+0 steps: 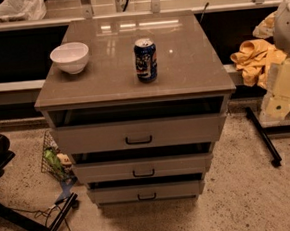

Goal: Open bottom drawer

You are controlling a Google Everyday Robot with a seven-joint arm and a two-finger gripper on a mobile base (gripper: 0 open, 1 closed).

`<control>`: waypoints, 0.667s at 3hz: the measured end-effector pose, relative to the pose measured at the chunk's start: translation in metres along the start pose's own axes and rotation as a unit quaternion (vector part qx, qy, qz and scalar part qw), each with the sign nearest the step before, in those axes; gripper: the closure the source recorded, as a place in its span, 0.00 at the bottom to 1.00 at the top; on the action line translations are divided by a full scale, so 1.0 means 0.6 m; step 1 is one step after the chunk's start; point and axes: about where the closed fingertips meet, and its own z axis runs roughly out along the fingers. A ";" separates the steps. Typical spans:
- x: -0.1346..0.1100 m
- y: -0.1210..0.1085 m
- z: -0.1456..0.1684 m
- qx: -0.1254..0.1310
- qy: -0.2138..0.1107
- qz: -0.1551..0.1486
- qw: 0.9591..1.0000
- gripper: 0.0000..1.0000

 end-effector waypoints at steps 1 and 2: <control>0.000 0.000 0.000 0.000 0.000 0.000 1.000 0.00; 0.002 -0.005 0.016 0.001 -0.018 0.010 1.000 0.00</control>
Offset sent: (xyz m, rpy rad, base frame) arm 0.0178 -0.0041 -0.0317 0.1292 -0.0115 -0.0292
